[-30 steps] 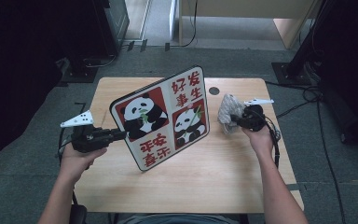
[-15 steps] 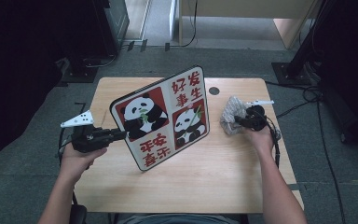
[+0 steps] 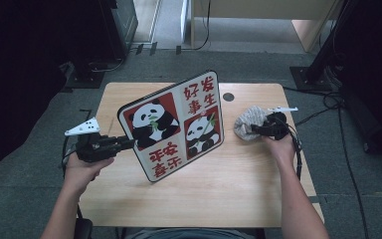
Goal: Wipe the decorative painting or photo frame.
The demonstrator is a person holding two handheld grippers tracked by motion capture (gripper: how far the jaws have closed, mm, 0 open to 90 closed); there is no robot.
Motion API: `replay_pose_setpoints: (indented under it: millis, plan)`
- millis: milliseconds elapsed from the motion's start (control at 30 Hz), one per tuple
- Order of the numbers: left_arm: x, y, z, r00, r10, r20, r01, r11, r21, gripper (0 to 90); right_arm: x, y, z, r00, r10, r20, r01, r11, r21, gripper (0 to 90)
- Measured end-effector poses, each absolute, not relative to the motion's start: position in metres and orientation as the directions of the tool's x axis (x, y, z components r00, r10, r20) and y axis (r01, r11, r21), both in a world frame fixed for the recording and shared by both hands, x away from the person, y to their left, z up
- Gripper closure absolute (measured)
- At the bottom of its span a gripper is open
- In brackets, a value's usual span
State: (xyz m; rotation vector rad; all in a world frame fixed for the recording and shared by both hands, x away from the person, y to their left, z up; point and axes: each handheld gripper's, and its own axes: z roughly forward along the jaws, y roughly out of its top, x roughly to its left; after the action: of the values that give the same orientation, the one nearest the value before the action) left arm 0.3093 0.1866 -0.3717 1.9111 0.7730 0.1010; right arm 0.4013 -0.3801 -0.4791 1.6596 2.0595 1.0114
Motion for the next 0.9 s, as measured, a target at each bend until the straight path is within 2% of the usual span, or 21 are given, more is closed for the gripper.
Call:
replay_pose_setpoints:
  millis: [267, 900]
  plan:
    - [0.309, 0.186, -0.372, 0.777, 0.583, -0.236, 0.46, -0.272, 0.845, 63.3, 0.38, -0.382, -0.461, -0.294, 0.943, 0.155, 0.695, 0.099, 0.712, 39.0]
    - [0.315, 0.192, -0.379, 0.75, 0.621, -0.228, 0.476, -0.267, 0.838, 58.6, 0.346, -0.347, -0.45, -0.478, 0.873, 0.091, 0.594, 0.245, 0.766, 39.5]
